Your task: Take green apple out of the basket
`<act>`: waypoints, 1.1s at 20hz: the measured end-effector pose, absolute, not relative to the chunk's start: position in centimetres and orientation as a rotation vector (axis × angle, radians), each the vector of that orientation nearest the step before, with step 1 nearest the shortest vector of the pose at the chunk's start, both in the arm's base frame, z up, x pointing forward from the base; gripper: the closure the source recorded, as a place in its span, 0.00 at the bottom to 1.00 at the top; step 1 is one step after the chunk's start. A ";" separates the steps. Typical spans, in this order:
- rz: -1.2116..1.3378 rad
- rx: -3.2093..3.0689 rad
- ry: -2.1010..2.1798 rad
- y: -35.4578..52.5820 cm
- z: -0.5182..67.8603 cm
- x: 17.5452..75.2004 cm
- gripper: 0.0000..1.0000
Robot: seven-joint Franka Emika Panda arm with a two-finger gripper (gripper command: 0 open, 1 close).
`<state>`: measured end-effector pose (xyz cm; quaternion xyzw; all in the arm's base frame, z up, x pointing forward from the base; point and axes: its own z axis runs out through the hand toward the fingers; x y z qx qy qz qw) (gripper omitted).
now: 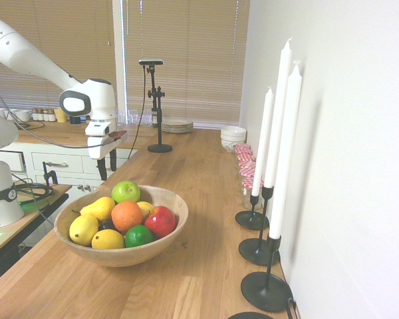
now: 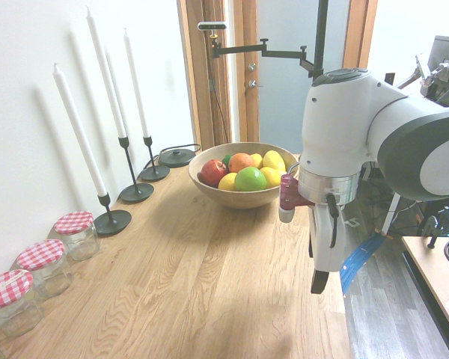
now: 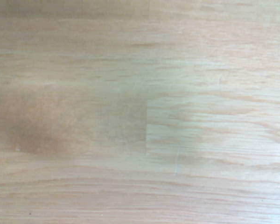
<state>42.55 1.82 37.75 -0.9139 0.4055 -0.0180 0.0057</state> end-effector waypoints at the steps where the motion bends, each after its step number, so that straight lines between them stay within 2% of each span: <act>1: -0.055 -2.861 1.270 1.8 37.7 42.6 0.00; 4: -0.076 -2.856 1.268 1.8 38.4 43.0 0.00; 11: -0.201 -2.817 1.295 0.5 45.2 46.2 0.00; 16: -0.277 -2.759 1.413 -4.9 49.9 48.2 0.00; 22: -0.295 -2.684 1.554 -12.9 51.5 49.3 0.00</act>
